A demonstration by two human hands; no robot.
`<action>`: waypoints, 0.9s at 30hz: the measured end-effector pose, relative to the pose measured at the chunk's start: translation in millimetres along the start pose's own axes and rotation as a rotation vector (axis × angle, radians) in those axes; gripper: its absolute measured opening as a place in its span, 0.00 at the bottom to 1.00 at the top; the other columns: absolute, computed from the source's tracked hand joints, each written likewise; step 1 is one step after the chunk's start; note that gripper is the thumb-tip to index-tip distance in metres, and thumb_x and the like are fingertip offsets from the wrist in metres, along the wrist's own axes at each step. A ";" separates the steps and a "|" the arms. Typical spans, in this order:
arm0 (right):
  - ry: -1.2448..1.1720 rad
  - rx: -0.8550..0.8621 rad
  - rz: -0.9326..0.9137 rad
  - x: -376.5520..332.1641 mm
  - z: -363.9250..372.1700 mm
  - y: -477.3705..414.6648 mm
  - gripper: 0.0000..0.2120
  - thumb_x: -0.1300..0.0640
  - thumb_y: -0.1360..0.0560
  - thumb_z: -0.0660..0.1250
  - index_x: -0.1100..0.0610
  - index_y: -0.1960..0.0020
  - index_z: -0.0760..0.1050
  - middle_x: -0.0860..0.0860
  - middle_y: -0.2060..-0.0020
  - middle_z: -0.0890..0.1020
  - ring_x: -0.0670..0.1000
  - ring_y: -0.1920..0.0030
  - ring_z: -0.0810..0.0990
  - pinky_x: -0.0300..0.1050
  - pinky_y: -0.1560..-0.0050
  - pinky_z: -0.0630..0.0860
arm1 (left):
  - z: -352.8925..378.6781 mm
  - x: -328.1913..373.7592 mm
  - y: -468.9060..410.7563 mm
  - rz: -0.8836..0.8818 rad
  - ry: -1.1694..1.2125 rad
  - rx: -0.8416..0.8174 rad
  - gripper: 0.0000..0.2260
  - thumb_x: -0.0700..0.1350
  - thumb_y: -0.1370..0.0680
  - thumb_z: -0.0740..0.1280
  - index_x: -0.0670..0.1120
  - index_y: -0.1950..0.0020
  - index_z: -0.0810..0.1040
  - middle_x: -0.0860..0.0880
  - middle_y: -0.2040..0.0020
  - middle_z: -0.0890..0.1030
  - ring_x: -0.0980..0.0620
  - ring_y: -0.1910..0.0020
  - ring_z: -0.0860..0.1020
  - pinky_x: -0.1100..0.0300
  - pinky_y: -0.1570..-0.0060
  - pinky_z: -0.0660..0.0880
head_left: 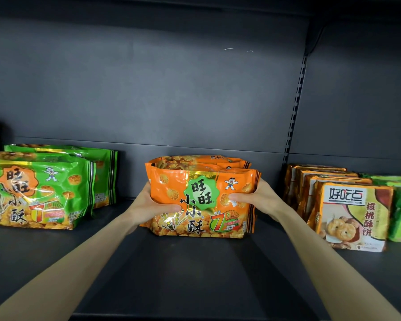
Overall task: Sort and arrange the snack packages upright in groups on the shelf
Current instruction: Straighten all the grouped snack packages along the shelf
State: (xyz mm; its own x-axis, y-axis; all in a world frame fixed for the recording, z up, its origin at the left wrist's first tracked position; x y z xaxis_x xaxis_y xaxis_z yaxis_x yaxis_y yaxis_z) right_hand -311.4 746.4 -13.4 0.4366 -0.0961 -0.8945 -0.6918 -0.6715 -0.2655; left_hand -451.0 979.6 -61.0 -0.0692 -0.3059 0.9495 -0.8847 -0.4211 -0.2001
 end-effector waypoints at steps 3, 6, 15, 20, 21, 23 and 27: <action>0.005 0.001 0.001 -1.0 1.8 -0.9 0.23 0.61 0.33 0.76 0.47 0.42 0.72 0.42 0.51 0.81 0.41 0.54 0.81 0.31 0.63 0.77 | -2.1 -0.6 -0.7 0.002 -0.007 -0.001 0.52 0.55 0.51 0.82 0.53 0.31 0.63 0.52 0.42 0.79 0.54 0.44 0.79 0.58 0.48 0.77; 0.014 0.003 -0.001 -0.9 1.3 -0.6 0.23 0.61 0.33 0.76 0.47 0.43 0.73 0.42 0.51 0.81 0.40 0.55 0.82 0.30 0.63 0.77 | -0.3 0.2 -0.4 0.003 -0.009 -0.009 0.53 0.56 0.51 0.82 0.53 0.30 0.61 0.53 0.42 0.78 0.54 0.44 0.79 0.59 0.49 0.77; 0.043 0.017 0.035 1.6 -0.2 0.7 0.25 0.60 0.34 0.77 0.51 0.39 0.73 0.45 0.48 0.82 0.43 0.51 0.81 0.34 0.58 0.78 | -0.6 2.2 3.1 0.001 -0.045 0.033 0.49 0.50 0.45 0.83 0.51 0.30 0.60 0.52 0.41 0.77 0.55 0.44 0.77 0.62 0.51 0.75; 0.052 0.012 0.034 -0.8 0.2 0.1 0.24 0.60 0.34 0.76 0.48 0.42 0.73 0.45 0.48 0.82 0.43 0.50 0.81 0.37 0.54 0.78 | -3.3 3.2 6.8 -0.026 0.010 0.018 0.52 0.54 0.51 0.83 0.54 0.33 0.59 0.55 0.42 0.76 0.57 0.45 0.77 0.62 0.52 0.75; 0.058 0.015 0.041 0.5 0.2 0.3 0.24 0.60 0.34 0.77 0.49 0.41 0.73 0.46 0.48 0.82 0.44 0.49 0.81 0.38 0.53 0.78 | -2.4 4.4 8.5 -0.028 0.021 0.007 0.51 0.54 0.52 0.83 0.55 0.35 0.60 0.55 0.43 0.76 0.58 0.46 0.77 0.64 0.54 0.75; 0.071 0.020 0.049 2.6 -0.7 0.1 0.27 0.58 0.35 0.77 0.50 0.38 0.73 0.46 0.47 0.82 0.45 0.48 0.81 0.39 0.52 0.78 | -1.6 6.4 9.9 -0.023 0.004 0.016 0.45 0.51 0.48 0.82 0.55 0.37 0.61 0.56 0.45 0.76 0.59 0.49 0.77 0.65 0.55 0.75; 0.104 0.036 0.076 5.2 -2.6 -1.7 0.31 0.55 0.36 0.78 0.51 0.36 0.72 0.48 0.44 0.81 0.47 0.46 0.81 0.45 0.47 0.78 | -4.7 6.3 8.9 -0.032 -0.035 0.068 0.38 0.42 0.38 0.80 0.53 0.35 0.61 0.56 0.45 0.76 0.60 0.49 0.77 0.62 0.52 0.76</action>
State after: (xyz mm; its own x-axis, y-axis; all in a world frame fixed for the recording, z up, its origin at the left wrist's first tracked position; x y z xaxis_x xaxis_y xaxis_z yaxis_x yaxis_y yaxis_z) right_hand -306.4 745.1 -16.7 0.4379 -0.2223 -0.8711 -0.7444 -0.6330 -0.2126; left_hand -461.4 977.9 -55.6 -0.0236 -0.3206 0.9469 -0.8528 -0.4878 -0.1864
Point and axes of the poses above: each hand's wrist, its own y-axis away from the middle knuckle, its own z-axis out of the palm, x = y × z, the point moved 9 cm from there along -y, towards the middle knuckle
